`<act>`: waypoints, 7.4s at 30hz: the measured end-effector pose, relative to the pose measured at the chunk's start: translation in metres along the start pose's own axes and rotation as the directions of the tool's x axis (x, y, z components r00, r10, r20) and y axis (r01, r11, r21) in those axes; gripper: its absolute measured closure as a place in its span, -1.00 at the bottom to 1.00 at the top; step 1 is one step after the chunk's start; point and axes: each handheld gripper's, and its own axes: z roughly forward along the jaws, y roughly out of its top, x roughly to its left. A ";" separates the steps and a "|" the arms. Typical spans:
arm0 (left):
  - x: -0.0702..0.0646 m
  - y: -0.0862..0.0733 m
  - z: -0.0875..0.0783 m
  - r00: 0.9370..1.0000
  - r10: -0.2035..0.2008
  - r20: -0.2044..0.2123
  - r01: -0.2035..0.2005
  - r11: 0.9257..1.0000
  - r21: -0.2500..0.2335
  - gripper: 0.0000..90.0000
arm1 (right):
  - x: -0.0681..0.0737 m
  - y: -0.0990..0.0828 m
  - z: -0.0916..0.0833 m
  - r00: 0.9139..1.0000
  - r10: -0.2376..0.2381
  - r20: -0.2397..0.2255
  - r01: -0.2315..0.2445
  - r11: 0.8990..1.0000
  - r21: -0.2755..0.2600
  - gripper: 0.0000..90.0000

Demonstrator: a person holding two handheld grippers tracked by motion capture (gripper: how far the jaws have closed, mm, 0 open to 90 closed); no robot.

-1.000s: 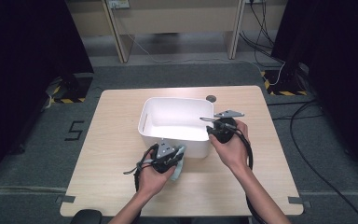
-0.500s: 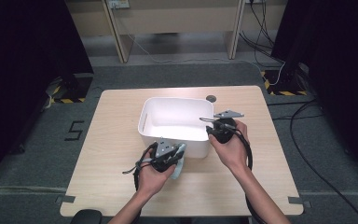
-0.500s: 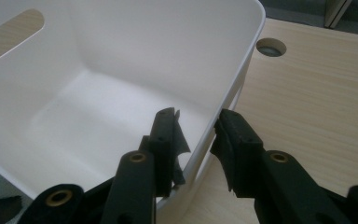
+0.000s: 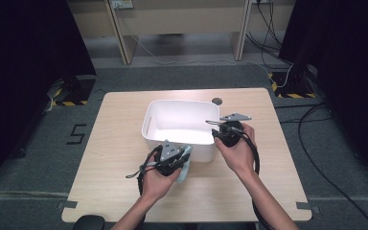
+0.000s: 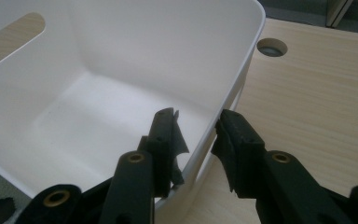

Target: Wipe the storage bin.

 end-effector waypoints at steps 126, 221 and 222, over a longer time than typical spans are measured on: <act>-0.013 -0.035 0.054 1.000 0.004 0.017 -0.006 0.990 0.140 0.77 | -0.003 0.001 -0.004 0.999 0.021 -0.038 -0.020 1.000 0.019 0.47; -0.035 0.024 0.029 0.998 0.019 0.064 -0.017 1.000 -0.026 0.77 | -0.001 0.001 -0.002 1.000 0.012 -0.025 -0.012 1.000 0.012 0.47; -0.035 0.025 0.031 0.998 0.020 0.067 -0.018 1.000 -0.025 0.77 | -0.001 0.001 -0.002 1.000 0.010 -0.025 -0.010 1.000 0.011 0.47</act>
